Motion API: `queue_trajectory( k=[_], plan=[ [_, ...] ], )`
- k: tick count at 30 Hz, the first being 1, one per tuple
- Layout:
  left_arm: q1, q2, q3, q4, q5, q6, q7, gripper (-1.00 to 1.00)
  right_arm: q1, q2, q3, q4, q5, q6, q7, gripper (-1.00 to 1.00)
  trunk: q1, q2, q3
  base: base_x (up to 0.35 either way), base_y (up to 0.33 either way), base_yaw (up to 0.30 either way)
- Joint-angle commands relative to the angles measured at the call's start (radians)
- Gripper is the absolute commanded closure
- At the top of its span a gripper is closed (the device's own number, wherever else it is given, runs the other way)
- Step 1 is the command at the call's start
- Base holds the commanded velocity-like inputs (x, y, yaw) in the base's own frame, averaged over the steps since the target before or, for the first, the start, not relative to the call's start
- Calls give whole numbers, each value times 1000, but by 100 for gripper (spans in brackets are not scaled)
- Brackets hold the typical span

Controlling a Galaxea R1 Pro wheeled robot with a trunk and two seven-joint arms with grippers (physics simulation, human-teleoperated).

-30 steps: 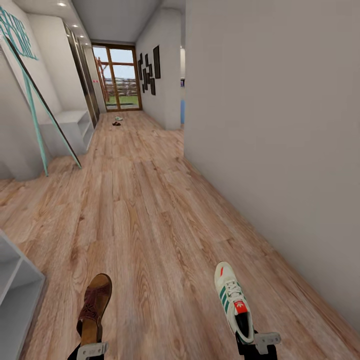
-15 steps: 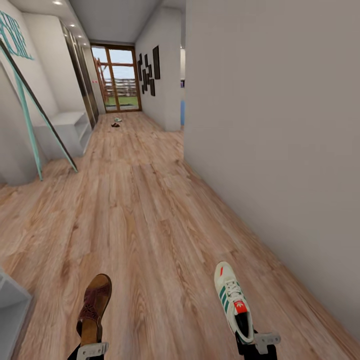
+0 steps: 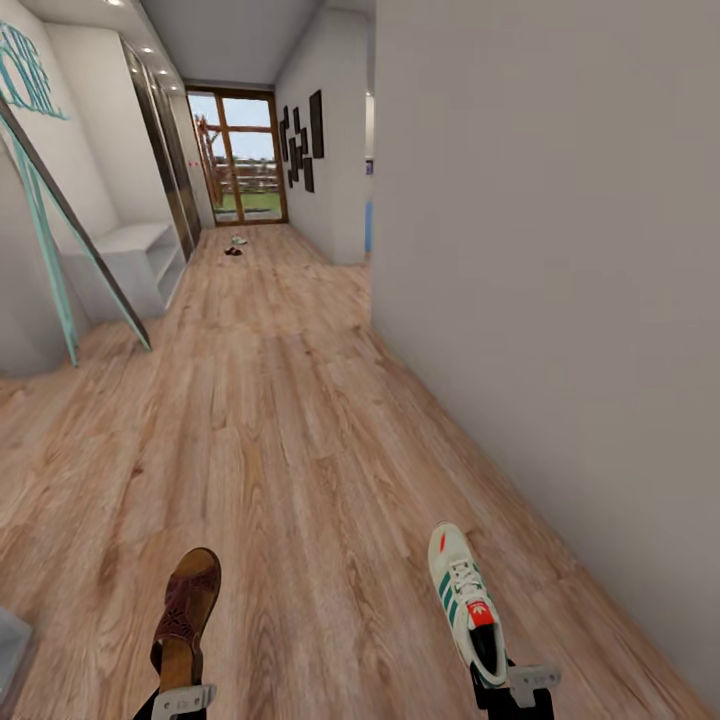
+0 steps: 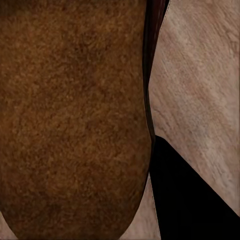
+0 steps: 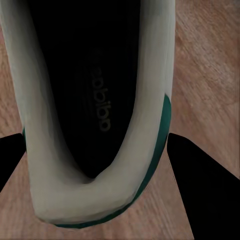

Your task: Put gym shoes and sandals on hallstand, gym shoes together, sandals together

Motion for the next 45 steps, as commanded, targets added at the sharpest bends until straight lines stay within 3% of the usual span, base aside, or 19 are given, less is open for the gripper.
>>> queue_trajectory(
  k=[1, 13, 23, 31, 45],
  plan=[
    [0, 0, -1, 0, 5, -2, 0, 100, 0, 0, 6, 0, -2, -2, -1, 100, 0, 0, -1, 151, -239, 258],
    [0, 1, 4, 0, 11, -2, 4, 100, 0, 0, 3, 0, -5, -2, -3, 100, 0, 0, -1, 237, -193, 276],
    [0, 3, 4, 0, 9, -2, 5, 100, 0, 1, 4, 1, -4, -2, -4, 100, 0, 0, -1, 35, -21, 279],
    [0, 3, 0, 1, 2, -2, 87, 100, 0, 2, 4, 2, -3, -2, -4, 100, 0, 0, -1, 0, 0, 279],
    [0, 0, -13, 44, -1, -36, 96, 100, 0, 3, 4, 3, -4, -2, -4, 100, 0, 0, -1, 0, 0, 279]
  ],
)
